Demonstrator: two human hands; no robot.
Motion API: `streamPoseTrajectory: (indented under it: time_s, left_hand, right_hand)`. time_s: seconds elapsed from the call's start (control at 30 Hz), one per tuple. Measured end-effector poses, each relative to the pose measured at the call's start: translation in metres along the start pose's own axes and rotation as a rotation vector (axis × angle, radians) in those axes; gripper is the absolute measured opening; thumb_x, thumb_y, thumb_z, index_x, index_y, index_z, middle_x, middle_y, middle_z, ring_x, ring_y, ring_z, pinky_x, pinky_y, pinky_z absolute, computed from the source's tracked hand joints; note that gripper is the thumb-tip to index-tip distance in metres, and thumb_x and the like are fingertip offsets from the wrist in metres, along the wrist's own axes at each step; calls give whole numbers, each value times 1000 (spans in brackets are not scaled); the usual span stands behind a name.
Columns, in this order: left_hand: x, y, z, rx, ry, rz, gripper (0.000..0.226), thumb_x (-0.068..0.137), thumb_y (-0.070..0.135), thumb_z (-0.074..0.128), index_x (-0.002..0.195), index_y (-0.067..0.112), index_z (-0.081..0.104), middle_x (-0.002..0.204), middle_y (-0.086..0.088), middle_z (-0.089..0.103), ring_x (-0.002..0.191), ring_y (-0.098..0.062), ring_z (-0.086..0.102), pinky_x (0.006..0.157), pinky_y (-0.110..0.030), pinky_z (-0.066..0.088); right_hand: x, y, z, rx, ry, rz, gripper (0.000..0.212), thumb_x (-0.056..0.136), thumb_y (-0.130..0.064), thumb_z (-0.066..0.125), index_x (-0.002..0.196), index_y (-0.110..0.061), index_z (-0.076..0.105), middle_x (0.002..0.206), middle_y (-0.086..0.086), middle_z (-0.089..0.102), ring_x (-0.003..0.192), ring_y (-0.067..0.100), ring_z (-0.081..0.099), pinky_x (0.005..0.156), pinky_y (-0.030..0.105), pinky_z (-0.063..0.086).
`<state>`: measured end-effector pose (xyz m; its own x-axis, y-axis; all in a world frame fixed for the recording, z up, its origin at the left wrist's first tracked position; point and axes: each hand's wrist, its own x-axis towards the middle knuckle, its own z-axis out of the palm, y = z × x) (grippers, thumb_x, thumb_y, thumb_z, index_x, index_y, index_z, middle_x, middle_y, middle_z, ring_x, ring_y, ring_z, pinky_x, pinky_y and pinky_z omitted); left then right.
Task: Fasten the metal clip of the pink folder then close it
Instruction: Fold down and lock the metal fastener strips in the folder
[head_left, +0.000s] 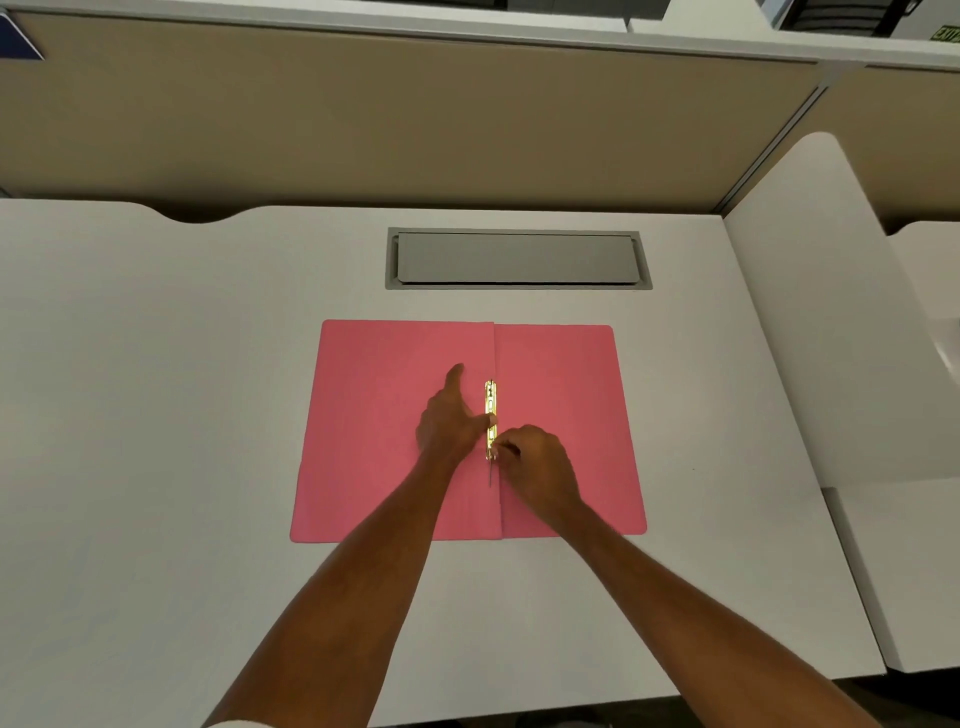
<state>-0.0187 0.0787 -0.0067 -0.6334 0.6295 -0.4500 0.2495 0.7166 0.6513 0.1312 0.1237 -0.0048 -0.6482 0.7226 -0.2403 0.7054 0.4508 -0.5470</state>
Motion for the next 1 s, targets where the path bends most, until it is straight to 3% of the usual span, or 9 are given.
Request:
streamPoseTrajectory:
  time_s: [0.07,0.17,0.23,0.3,0.37,0.47,0.8,1.0]
  left_hand:
    - [0,0,0,-6,-2,-9,104,83,39,90,166,26,29,125,-17,73,113,-39,71,99,-55,60]
    - [1,1,0,-3,7,-17,102,85,40,87,167,26,27,129,-16,73,116,-38,71,99,-55,61]
    - [3,1,1,6,2,-13,101,87,38,86,167,25,26,129,-16,74,116,-39,72,99,-56,61]
    - [4,0,3,13,-3,-8,102,87,36,86,167,25,25,130,-15,74,118,-39,72,99,-56,61]
    - [5,-1,4,13,-6,-6,104,86,36,88,168,25,25,128,-15,74,116,-38,72,98,-55,62]
    - [8,-3,5,32,-2,-22,107,83,36,90,167,28,25,124,-16,73,113,-38,71,94,-54,62]
    - [12,-4,9,46,5,-45,108,82,41,91,167,31,25,128,-13,73,115,-37,71,94,-52,63]
    - [13,-4,9,48,11,-38,105,84,40,89,167,30,25,131,-12,73,115,-37,71,94,-51,63]
  right_hand:
    - [17,-7,-9,-44,34,-64,24,101,-14,64,122,-17,75,108,10,72,94,31,72,78,48,61]
    - [42,-19,-19,-143,41,-163,64,98,-6,69,156,-19,46,141,14,60,108,32,72,79,49,67]
    - [59,-24,-25,-230,5,-224,79,93,1,71,161,-22,37,149,13,53,110,33,72,77,49,67]
    - [76,-26,-32,-316,-45,-295,69,91,3,69,154,-21,49,143,11,57,107,33,71,77,47,65]
    - [91,-26,-38,-426,-124,-344,42,95,0,66,133,-15,68,127,10,64,103,32,71,79,44,62]
    - [108,-28,-45,-502,-196,-332,18,95,-3,66,107,-12,77,108,8,70,96,29,71,78,39,58]
    - [130,-39,-43,-511,-234,-218,15,94,-15,74,107,-11,79,106,10,77,94,29,73,84,43,63]
    - [135,-50,-35,-528,-229,-74,27,87,-19,76,110,-7,70,100,11,71,92,34,72,80,39,60]
